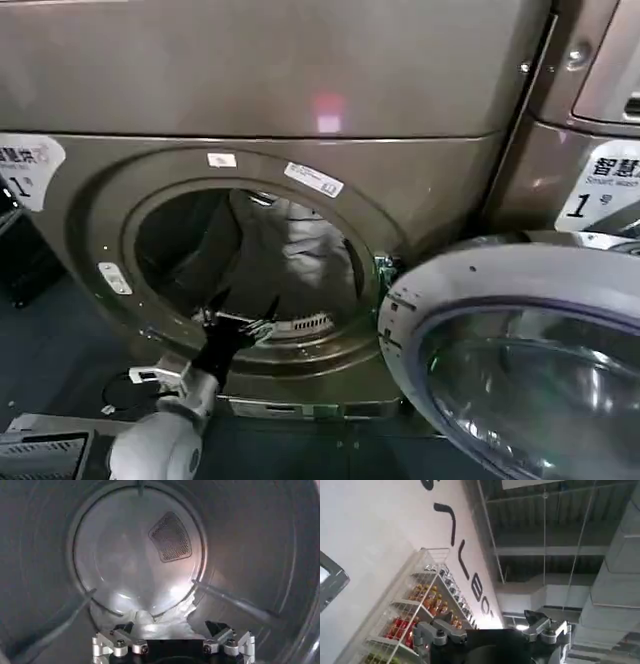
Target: Grasp the clothes from the dryer.
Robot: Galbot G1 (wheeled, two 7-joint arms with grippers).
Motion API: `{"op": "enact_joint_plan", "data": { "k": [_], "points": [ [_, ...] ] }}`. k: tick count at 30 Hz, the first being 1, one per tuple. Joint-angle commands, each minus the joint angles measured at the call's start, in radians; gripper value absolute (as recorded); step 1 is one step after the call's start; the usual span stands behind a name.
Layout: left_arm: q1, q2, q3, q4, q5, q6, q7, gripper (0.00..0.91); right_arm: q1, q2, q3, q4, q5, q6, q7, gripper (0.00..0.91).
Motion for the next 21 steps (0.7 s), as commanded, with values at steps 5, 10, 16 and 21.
{"op": "enact_joint_plan", "data": {
  "k": [5, 10, 16, 21],
  "points": [
    [-0.009, 0.003, -0.005, 0.005, 0.042, -0.004, 0.000, 0.907, -0.004, 0.004, 0.005, 0.007, -0.011, -0.005, 0.005, 0.907],
    [-0.018, 0.016, -0.012, 0.005, 0.167, -0.012, 0.018, 0.907, -0.009, 0.007, 0.025, 0.013, -0.033, -0.015, 0.016, 0.907],
    [-0.057, 0.031, -0.034, 0.030, 0.676, -0.121, 0.123, 0.907, -0.019, 0.011, 0.070, 0.033, -0.090, -0.032, 0.026, 0.907],
    [-0.114, 0.044, -0.037, 0.072, 0.954, -0.177, 0.159, 0.907, -0.063, 0.009, 0.122, 0.035, -0.085, -0.039, 0.029, 0.907]
  ]
}}
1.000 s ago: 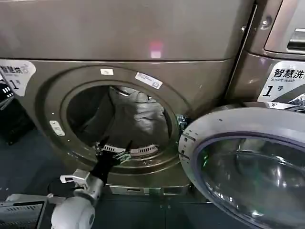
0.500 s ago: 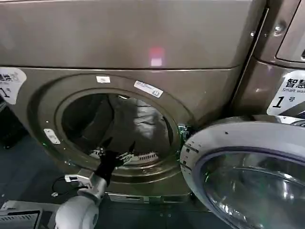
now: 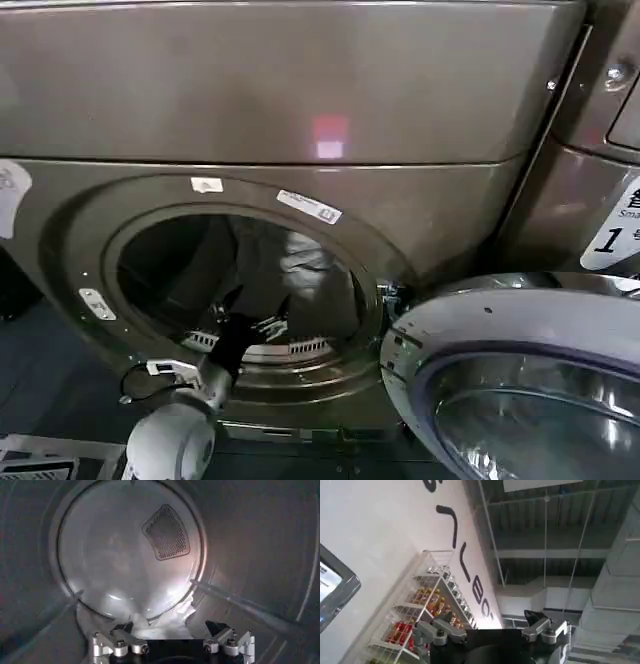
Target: Grasp the clothes from the dryer.
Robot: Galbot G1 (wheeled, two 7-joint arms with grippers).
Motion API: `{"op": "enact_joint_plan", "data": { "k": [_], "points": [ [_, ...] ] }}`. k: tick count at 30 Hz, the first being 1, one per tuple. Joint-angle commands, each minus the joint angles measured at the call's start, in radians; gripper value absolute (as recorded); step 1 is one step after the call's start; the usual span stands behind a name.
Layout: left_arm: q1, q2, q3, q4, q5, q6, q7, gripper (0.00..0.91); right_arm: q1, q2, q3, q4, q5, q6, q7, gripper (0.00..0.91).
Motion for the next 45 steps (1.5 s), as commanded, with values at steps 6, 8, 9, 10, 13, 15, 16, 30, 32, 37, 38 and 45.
{"op": "enact_joint_plan", "data": {
  "k": [6, 8, 9, 10, 13, 15, 16, 30, 32, 37, 38, 45],
  "points": [
    [-0.135, 0.009, -0.015, 0.111, 0.775, -0.248, 0.215, 0.907, -0.071, -0.004, 0.095, 0.025, -0.001, -0.013, 0.007, 0.907],
    [-0.174, 0.008, 0.001, 0.144, 0.790, -0.247, 0.243, 0.907, -0.082, -0.005, 0.121, 0.045, 0.025, -0.043, 0.016, 0.907],
    [-0.189, 0.008, 0.004, 0.156, 0.797, -0.248, 0.261, 0.907, -0.086, -0.007, 0.130, 0.050, 0.032, -0.055, 0.026, 0.907],
    [-0.212, 0.007, 0.008, 0.169, 0.806, -0.243, 0.289, 0.907, -0.093, -0.011, 0.143, 0.047, 0.029, -0.059, 0.033, 0.907],
    [-0.272, 0.009, 0.013, 0.212, 0.864, -0.248, 0.423, 0.907, -0.123, -0.011, 0.167, 0.040, 0.030, -0.053, 0.035, 0.907],
    [-0.315, 0.007, 0.019, 0.229, 0.888, -0.252, 0.504, 0.907, -0.148, -0.003, 0.176, 0.035, 0.033, -0.047, 0.030, 0.907],
    [-0.339, 0.003, 0.025, 0.242, 0.896, -0.251, 0.545, 0.907, -0.155, 0.001, 0.180, 0.032, 0.034, -0.044, 0.028, 0.907],
    [-0.623, -0.094, 0.017, 0.461, 1.151, -0.439, 1.098, 0.907, -0.207, 0.013, 0.207, 0.042, 0.091, -0.028, 0.017, 0.907],
    [-0.651, -0.101, 0.016, 0.504, 1.140, -0.451, 1.131, 0.907, -0.215, 0.013, 0.211, 0.036, 0.094, -0.025, 0.016, 0.907],
    [-0.716, -0.118, 0.004, 0.614, 1.123, -0.453, 1.155, 0.907, -0.225, 0.008, 0.212, 0.029, 0.097, -0.019, 0.014, 0.907],
    [-0.729, -0.122, 0.002, 0.639, 1.110, -0.456, 1.155, 0.907, -0.225, 0.007, 0.211, 0.028, 0.096, -0.018, 0.014, 0.907],
    [-0.826, -0.152, -0.011, 0.799, 1.116, -0.454, 1.154, 0.907, -0.223, 0.000, 0.185, 0.026, 0.096, -0.017, 0.011, 0.907]
  ]
}}
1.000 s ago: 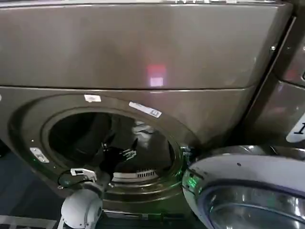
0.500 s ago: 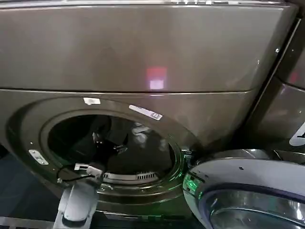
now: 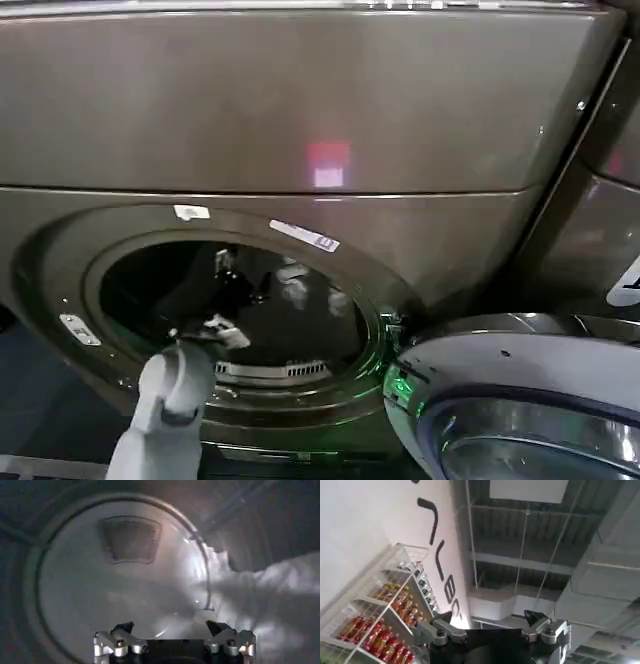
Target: Grasp the clothes from the dryer.
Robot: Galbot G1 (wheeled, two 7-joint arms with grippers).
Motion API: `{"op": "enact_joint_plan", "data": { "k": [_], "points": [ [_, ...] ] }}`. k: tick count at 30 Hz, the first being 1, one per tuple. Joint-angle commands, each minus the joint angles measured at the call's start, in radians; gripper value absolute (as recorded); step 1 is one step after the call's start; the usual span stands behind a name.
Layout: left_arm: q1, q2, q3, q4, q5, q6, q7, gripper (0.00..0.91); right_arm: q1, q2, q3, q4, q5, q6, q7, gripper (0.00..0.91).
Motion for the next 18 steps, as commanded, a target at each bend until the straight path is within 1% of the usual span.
{"op": "enact_joint_plan", "data": {
  "k": [1, 4, 8, 18],
  "points": [
    [-0.183, -0.039, -0.011, 0.273, 0.036, -0.019, 0.110, 0.907, -0.009, -0.005, -0.013, -0.003, 0.008, 0.001, 0.000, 0.907],
    [-0.257, -0.032, -0.001, 0.367, 0.014, -0.007, 0.110, 0.907, -0.006, -0.006, -0.027, -0.007, 0.007, 0.002, 0.000, 0.907],
    [-0.332, -0.012, 0.045, 0.519, -0.086, 0.018, 0.112, 0.907, -0.003, 0.000, -0.042, -0.004, 0.007, 0.005, -0.002, 0.907],
    [-0.353, 0.032, 0.146, 0.586, -0.208, 0.042, 0.113, 0.907, 0.005, 0.015, -0.068, 0.017, 0.006, 0.009, -0.011, 0.907]
  ]
}}
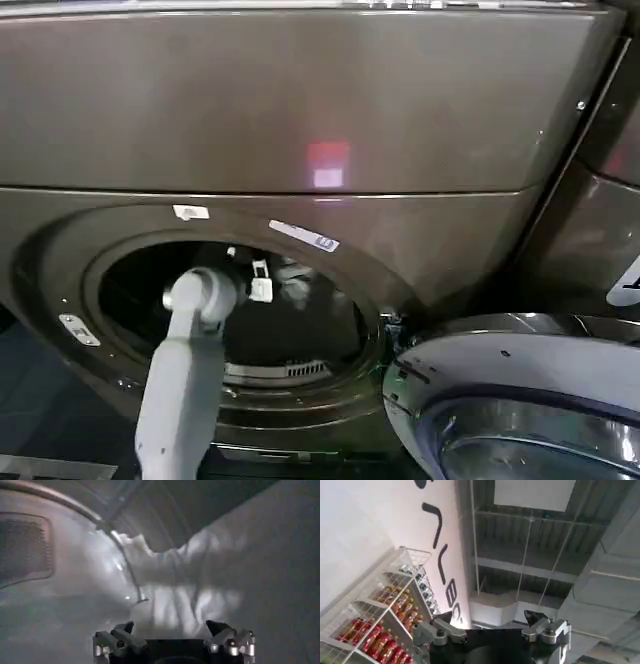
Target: Grasp the clothes from the dryer.
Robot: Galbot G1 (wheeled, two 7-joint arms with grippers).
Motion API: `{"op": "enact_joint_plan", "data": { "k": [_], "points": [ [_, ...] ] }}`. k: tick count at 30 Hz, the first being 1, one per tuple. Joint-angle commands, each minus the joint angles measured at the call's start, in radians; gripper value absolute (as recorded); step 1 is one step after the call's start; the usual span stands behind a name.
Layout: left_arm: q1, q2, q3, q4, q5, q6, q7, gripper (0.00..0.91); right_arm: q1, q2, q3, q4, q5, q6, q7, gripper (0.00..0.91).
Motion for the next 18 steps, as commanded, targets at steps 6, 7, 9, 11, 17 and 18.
{"op": "enact_joint_plan", "data": {
  "k": [6, 7, 9, 11, 17, 18],
  "points": [
    [-0.142, 0.060, 0.166, 0.266, -0.206, 0.030, 0.019, 0.907, -0.001, 0.008, -0.018, 0.010, 0.002, 0.002, -0.006, 0.907],
    [-0.150, 0.070, 0.181, 0.279, -0.231, 0.035, 0.019, 0.907, -0.003, 0.009, -0.017, 0.010, 0.003, 0.003, -0.006, 0.907],
    [-0.166, 0.079, 0.195, 0.299, -0.257, 0.041, 0.019, 0.907, -0.005, 0.011, -0.018, 0.009, 0.004, 0.005, -0.008, 0.907],
    [-0.183, 0.085, 0.207, 0.326, -0.270, 0.043, 0.019, 0.907, -0.005, 0.009, -0.019, 0.009, 0.004, 0.004, -0.009, 0.907],
    [-0.233, 0.109, 0.276, 0.415, -0.346, 0.064, 0.019, 0.907, -0.006, 0.009, -0.026, 0.008, 0.006, 0.006, -0.012, 0.907],
    [-0.238, 0.112, 0.281, 0.432, -0.381, 0.077, 0.019, 0.907, -0.008, 0.009, -0.027, 0.008, 0.007, 0.006, -0.012, 0.907]
  ]
}}
